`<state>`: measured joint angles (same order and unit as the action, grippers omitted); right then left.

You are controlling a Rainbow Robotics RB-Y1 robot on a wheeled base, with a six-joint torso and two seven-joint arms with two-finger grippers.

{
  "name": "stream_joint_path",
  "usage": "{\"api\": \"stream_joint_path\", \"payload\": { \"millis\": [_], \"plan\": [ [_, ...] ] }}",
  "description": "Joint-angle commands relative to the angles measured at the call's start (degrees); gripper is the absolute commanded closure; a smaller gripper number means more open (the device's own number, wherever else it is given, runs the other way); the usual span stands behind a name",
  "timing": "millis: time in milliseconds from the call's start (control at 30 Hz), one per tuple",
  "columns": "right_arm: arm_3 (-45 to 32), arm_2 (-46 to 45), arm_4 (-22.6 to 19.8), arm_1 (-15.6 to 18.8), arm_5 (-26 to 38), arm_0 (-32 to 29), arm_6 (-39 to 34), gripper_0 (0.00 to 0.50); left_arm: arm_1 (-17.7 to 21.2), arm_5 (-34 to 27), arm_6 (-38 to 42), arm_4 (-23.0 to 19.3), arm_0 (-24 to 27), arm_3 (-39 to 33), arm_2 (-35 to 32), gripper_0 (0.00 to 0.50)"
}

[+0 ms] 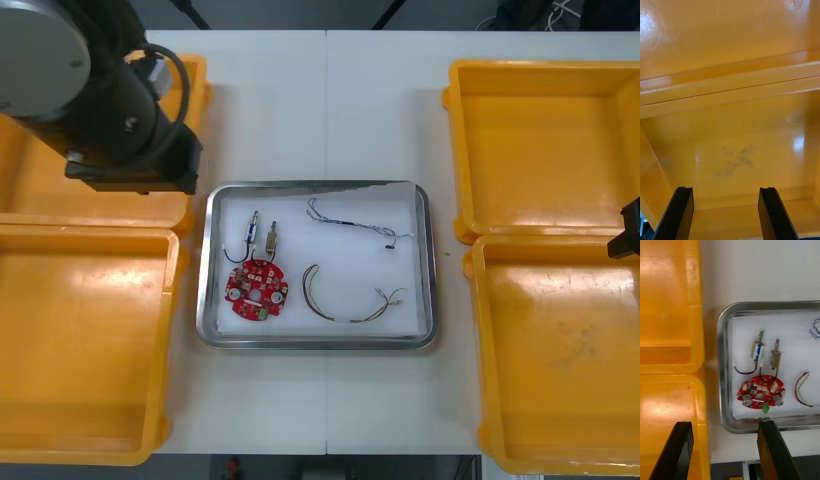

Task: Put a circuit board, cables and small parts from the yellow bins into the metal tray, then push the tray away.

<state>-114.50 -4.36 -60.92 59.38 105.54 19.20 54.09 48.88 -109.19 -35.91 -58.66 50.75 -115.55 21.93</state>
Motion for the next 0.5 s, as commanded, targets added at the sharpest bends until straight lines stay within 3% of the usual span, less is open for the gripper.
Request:
{"api": "stream_joint_path", "payload": {
  "millis": [33, 233, 333, 500],
  "plan": [
    [-1.4, -1.9, 0.3, 2.0, -0.3, -0.6, 0.8, 0.0, 7.7, -0.1, -4.5, -5.1, 2.7, -0.8, -2.2, 0.0],
    [-1.4, -1.9, 0.3, 2.0, -0.3, -0.6, 0.8, 0.0, 14.8, 3.3, -10.6, -10.3, 0.8, 1.6, -2.2, 0.0],
    [-1.2, 1.0, -0.3, 0.9, 0.1, -1.0, 1.0, 0.0, 17.9, 5.7, -14.5, -11.0, -2.1, 1.6, -2.8, 0.0],
    [-1.2, 5.1, -1.0, 1.7, 2.5, 3.8, 1.2, 0.0, 21.9, 8.1, -18.8, -11.2, -7.1, 1.6, -5.4, 0.0]
  ]
}}
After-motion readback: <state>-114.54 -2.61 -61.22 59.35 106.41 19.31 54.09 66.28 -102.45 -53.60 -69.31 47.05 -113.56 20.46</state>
